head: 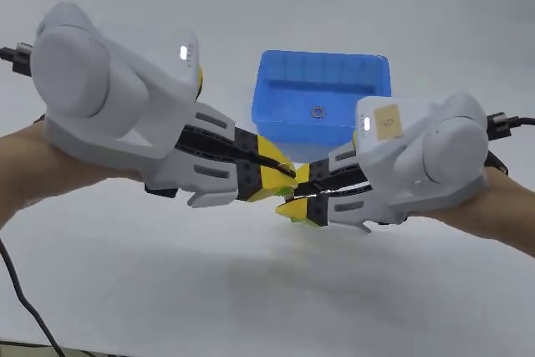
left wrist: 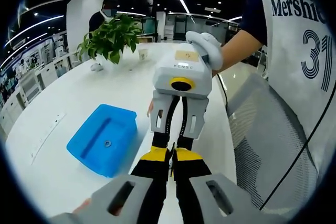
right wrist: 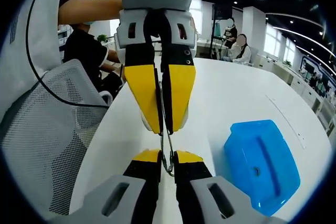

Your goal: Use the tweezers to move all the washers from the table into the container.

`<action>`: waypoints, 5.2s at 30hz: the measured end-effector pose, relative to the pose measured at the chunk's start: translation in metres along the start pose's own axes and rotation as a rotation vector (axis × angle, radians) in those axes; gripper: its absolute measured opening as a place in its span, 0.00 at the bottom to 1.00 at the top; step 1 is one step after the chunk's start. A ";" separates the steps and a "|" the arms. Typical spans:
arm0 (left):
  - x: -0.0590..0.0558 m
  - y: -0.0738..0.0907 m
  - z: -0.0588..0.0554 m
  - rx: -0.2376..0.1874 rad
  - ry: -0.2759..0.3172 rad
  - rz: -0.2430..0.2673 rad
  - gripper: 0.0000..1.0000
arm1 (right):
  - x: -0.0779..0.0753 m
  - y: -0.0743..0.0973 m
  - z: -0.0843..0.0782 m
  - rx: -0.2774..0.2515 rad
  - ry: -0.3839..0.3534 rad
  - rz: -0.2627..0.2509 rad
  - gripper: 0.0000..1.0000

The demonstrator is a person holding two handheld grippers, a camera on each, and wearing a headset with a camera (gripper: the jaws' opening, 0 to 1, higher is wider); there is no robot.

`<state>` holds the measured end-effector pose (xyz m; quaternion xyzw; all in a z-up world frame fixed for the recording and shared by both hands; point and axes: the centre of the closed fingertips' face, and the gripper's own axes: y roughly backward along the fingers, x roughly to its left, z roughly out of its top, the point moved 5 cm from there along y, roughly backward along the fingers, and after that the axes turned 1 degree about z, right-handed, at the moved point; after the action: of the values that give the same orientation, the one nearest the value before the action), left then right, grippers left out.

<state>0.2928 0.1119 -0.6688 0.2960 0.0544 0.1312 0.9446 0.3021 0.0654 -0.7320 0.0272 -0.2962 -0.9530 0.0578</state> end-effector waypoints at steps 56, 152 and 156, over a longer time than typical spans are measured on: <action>0.123 -0.011 0.033 -0.034 -0.142 0.062 0.06 | -0.129 0.019 0.012 -0.037 0.050 -0.195 0.10; 0.006 -0.023 0.000 -0.004 -0.122 -0.028 0.06 | -0.011 0.010 -0.021 0.033 0.028 -0.147 0.10; 0.006 -0.026 -0.005 0.004 -0.111 -0.022 0.06 | -0.011 0.007 -0.026 0.032 0.006 -0.142 0.10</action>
<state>0.3031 0.0954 -0.6878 0.3039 0.0055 0.1040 0.9470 0.3155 0.0467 -0.7492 0.0520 -0.3084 -0.9498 -0.0094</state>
